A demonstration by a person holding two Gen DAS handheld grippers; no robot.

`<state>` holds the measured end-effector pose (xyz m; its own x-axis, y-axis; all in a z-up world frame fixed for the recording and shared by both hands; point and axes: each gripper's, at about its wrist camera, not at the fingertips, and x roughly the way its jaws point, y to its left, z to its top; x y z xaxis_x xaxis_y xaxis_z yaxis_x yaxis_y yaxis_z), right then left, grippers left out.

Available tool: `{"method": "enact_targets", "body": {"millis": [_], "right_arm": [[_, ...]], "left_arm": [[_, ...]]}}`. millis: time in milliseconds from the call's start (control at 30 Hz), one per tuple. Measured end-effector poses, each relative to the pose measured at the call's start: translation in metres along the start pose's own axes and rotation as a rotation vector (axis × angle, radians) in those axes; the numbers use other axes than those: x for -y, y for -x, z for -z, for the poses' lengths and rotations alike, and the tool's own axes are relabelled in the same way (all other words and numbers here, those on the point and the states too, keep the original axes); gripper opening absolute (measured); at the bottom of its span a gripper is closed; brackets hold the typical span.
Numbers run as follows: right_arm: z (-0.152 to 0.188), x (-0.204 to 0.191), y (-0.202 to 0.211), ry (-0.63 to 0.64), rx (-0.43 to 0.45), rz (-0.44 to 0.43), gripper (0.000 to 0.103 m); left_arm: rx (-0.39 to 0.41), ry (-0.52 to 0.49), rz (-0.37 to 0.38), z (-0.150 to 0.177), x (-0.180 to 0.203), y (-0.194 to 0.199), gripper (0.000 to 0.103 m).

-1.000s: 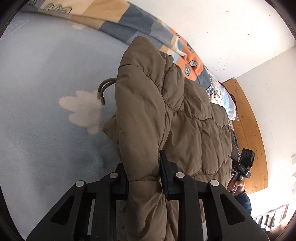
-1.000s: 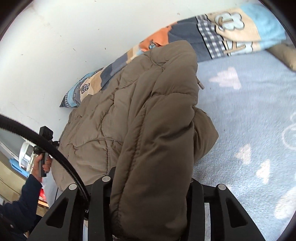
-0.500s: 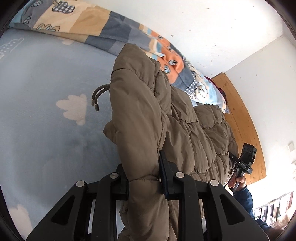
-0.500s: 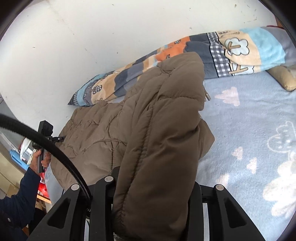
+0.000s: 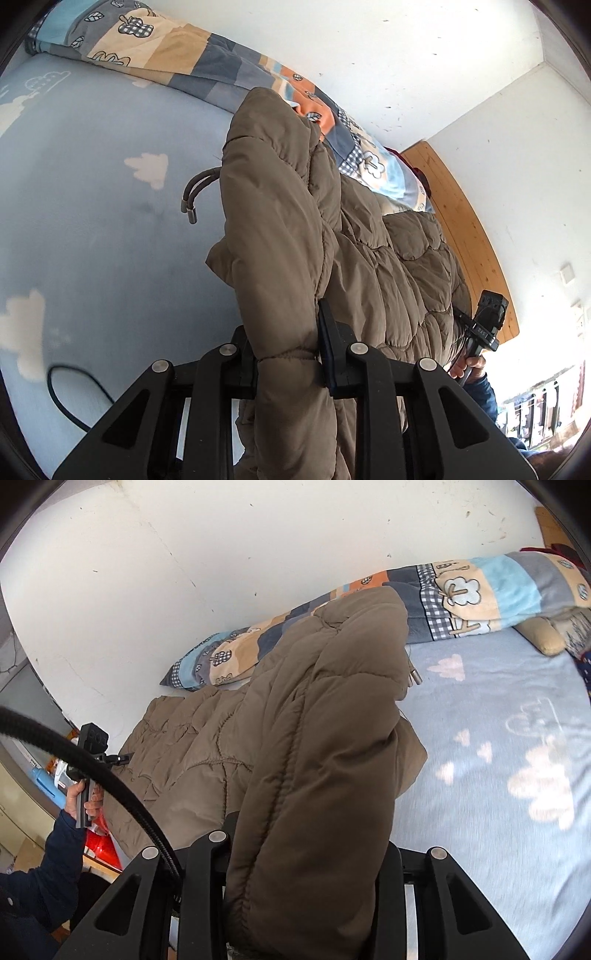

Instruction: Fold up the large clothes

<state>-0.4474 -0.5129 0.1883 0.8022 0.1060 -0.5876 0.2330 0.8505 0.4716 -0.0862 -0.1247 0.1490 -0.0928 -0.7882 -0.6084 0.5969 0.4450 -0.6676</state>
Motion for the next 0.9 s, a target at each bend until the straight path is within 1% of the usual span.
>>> {"method": "enact_targets", "body": {"millis": [133, 233, 400, 533, 633, 700, 767, 833, 900], "right_arm": [[0.026, -0.014, 0.024, -0.016, 0.013, 0.001, 0.037], [0.045, -0.023, 0.036, -0.019, 0.016, 0.011, 0.037], [0.061, -0.025, 0.037, -0.022, -0.001, 0.033, 0.037], [0.063, -0.023, 0.03, -0.012, -0.015, 0.064, 0.037], [0.062, -0.015, 0.023, -0.021, -0.023, 0.088, 0.037], [0.065, -0.01, 0.015, -0.032, -0.045, 0.108, 0.037], [0.069, 0.0, 0.0, -0.043, -0.088, 0.145, 0.037], [0.075, 0.014, -0.013, -0.078, -0.14, 0.168, 0.037], [0.082, 0.024, -0.023, -0.094, -0.182, 0.185, 0.04]], "left_arm": [[0.001, 0.006, 0.009, 0.025, 0.006, 0.01, 0.023], [-0.003, 0.02, 0.022, 0.041, 0.003, 0.01, 0.023], [-0.024, 0.024, -0.003, 0.043, -0.001, -0.004, 0.024], [-0.027, 0.022, -0.006, 0.042, -0.004, -0.015, 0.024], [-0.04, 0.017, -0.034, 0.045, -0.008, -0.027, 0.024], [-0.044, 0.01, -0.064, 0.047, -0.01, -0.035, 0.024], [-0.053, 0.025, -0.095, 0.048, -0.017, -0.044, 0.026], [-0.07, 0.051, -0.123, 0.052, -0.028, -0.053, 0.029], [-0.085, 0.067, -0.141, 0.057, -0.033, -0.058, 0.033]]}}
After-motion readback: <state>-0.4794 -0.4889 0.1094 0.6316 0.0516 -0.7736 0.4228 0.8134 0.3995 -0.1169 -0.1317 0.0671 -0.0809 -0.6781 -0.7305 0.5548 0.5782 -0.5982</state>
